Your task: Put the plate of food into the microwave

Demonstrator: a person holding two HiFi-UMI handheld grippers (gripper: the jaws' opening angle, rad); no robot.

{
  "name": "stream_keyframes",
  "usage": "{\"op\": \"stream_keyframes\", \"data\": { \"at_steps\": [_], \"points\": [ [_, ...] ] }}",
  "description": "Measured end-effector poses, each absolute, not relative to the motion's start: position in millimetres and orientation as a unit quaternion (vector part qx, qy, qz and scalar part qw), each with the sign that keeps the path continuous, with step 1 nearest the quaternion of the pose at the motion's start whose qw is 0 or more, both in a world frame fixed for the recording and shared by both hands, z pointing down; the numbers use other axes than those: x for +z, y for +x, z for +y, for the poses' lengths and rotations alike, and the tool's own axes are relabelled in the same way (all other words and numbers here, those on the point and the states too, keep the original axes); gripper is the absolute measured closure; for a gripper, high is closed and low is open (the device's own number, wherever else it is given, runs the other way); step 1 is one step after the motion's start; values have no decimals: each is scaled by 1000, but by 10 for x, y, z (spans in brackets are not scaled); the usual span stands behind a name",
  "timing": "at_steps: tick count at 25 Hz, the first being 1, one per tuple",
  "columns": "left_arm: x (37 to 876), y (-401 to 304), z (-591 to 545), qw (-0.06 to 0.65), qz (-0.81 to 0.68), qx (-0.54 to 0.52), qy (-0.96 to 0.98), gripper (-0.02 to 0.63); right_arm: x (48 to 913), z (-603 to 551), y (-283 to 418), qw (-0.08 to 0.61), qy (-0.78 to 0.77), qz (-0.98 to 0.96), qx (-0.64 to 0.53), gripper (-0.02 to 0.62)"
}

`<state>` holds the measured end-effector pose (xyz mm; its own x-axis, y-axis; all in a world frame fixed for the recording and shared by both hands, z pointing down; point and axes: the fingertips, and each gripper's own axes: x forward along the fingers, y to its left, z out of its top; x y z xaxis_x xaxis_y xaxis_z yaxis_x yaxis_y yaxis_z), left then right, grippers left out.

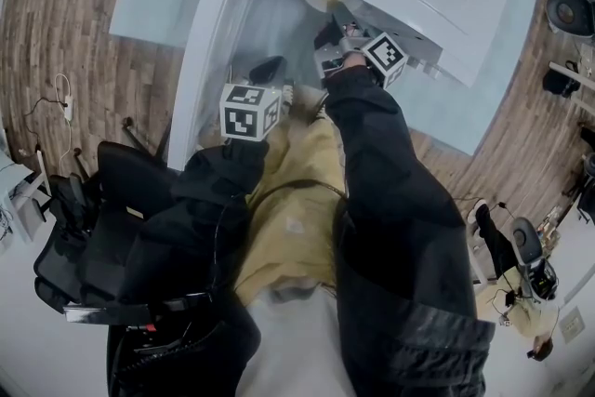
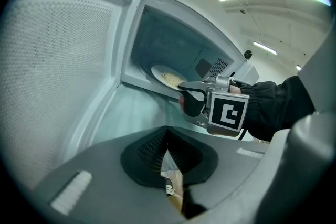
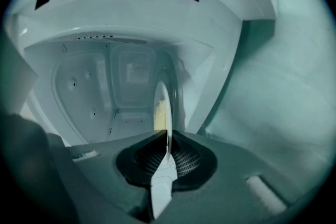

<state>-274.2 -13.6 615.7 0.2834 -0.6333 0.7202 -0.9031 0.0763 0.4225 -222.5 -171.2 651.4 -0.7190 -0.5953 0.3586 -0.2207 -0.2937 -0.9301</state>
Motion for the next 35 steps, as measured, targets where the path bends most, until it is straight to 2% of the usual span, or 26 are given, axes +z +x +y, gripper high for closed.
{"op": "stream_keyframes", "data": {
  "at_steps": [3, 8, 12, 14, 17, 26, 35],
  "points": [
    [6151, -2755, -120, 450, -580, 149, 663, 609, 6499, -1708, -2234, 135, -343, 581, -725, 566],
    [6138, -2783, -99, 449, -583, 148, 661, 609, 6462, -1624, -2244, 131, -330, 596, -720, 505],
    [6048, -2748, -152, 440, -583, 142, 667, 609, 6332, -1413, -2226, 105, -322, 628, -701, 503],
    [5983, -2707, -194, 435, -583, 138, 672, 609, 6258, -1284, -2196, 89, -323, 643, -689, 515],
    [5859, -2636, -248, 427, -585, 131, 677, 609, 6100, -1069, -2117, 62, -331, 669, -662, 599],
    [5276, -2360, -519, 371, -591, 110, 707, 609, 5174, -826, -1802, -6, -341, 795, -502, 600],
    [4393, -2012, -875, 282, -584, 86, 756, 609, 4092, -1021, -1606, -29, -350, 882, -314, 600]
  ]
}}
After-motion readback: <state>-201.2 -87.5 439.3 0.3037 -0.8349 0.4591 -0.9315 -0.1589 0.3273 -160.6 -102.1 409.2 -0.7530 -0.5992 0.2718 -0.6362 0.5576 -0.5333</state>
